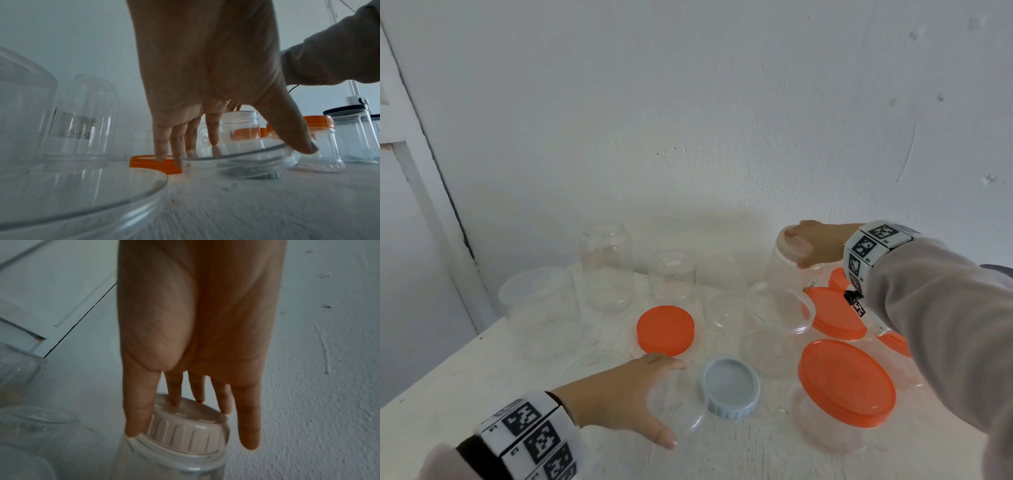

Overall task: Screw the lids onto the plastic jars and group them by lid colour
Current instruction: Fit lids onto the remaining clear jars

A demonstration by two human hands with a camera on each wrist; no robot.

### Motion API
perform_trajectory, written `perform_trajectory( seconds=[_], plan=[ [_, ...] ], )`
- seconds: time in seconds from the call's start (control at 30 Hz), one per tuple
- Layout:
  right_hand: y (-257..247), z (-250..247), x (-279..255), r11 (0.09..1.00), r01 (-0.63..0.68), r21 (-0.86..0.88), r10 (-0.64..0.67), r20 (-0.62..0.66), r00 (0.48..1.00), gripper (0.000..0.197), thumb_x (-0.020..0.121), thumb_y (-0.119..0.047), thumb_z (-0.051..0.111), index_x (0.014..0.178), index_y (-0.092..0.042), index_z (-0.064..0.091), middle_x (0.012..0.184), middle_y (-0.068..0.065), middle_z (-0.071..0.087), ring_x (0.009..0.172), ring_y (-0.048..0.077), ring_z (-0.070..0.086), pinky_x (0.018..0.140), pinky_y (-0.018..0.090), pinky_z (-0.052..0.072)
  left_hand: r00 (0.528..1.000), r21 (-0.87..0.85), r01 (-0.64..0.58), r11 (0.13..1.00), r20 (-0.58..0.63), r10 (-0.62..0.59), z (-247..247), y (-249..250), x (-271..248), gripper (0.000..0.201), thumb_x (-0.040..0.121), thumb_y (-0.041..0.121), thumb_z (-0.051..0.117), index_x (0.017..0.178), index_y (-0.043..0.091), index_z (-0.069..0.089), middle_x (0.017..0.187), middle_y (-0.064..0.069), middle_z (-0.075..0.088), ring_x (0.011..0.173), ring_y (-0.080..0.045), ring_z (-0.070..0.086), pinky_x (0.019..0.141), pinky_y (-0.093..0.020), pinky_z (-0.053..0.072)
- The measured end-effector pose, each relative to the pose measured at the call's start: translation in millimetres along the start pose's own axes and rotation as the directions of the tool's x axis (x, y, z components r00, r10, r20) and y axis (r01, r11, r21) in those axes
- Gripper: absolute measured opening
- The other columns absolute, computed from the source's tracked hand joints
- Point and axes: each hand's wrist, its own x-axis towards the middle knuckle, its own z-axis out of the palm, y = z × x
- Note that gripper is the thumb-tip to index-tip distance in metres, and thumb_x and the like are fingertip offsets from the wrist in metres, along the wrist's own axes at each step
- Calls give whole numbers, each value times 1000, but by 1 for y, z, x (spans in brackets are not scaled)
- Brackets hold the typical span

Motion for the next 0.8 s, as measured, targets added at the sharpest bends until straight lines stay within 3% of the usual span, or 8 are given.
perform_trajectory(
  seconds=[0.13, 0.23, 0.37, 0.47, 0.6, 0.73, 0.8],
  plan=[
    [-7, -6, -3, 996, -43, -75, 47, 41, 998, 47, 100, -23, 47, 144, -8, 36, 142, 11, 47, 124, 27, 49, 105, 35, 39, 995, -31, -59, 998, -81, 56, -9, -3, -1, 101, 69, 59, 76, 149, 37, 17, 148, 26, 19, 134, 7, 21, 110, -17, 21],
    [-14, -7, -7, 990, -89, -109, 96, 64, 993, 54, 101, -23, 46, 150, -11, 25, 149, 10, 39, 132, 26, 43, 105, 31, 34, 988, -71, -106, 992, -123, 97, -17, -7, -4, 97, 68, 59, 77, 146, 43, 22, 142, 31, 27, 128, 15, 25, 107, -14, 24],
    [-28, -9, -7, 988, -125, -95, 132, 71, 989, 53, 102, -24, 45, 149, -11, 27, 149, 8, 40, 131, 25, 45, 103, 31, 36, 979, -104, -142, 984, -165, 124, -29, -15, -12, 87, 66, 61, 76, 138, 53, 27, 130, 41, 29, 118, 27, 24, 95, 0, 24],
    [-43, -13, -5, 988, -141, -59, 144, 55, 988, 56, 101, -29, 46, 150, -10, 26, 152, 9, 36, 134, 25, 40, 107, 32, 33, 977, -121, -130, 984, -183, 107, -36, -23, -15, 86, 63, 67, 74, 134, 54, 26, 134, 37, 29, 121, 21, 27, 101, -9, 26],
    [-78, -17, -2, 997, -60, -44, 61, 19, 998, 62, 100, -33, 48, 152, -14, 21, 156, 4, 29, 140, 23, 32, 113, 37, 29, 970, -190, -120, 974, -232, 74, -42, -36, -17, 94, 57, 72, 73, 137, 51, 29, 137, 32, 32, 126, 11, 32, 107, -19, 30],
    [-120, -9, 12, 1000, -23, -13, 24, 39, 999, 58, 99, -36, 47, 149, -13, 29, 149, 6, 39, 134, 23, 40, 108, 36, 35, 965, -285, -132, 950, -255, 57, -47, -44, -19, 73, 47, 75, 70, 112, 68, 37, 120, 44, 36, 108, 30, 32, 89, -8, 34],
    [-137, 2, 22, 998, -57, 35, 54, 71, 996, 53, 97, -38, 49, 141, -10, 41, 140, 8, 49, 124, 25, 50, 94, 34, 42, 961, -327, -137, 935, -273, 46, -50, -50, -18, 70, 47, 73, 72, 109, 68, 40, 118, 44, 38, 106, 31, 33, 89, -10, 35]
  ],
)
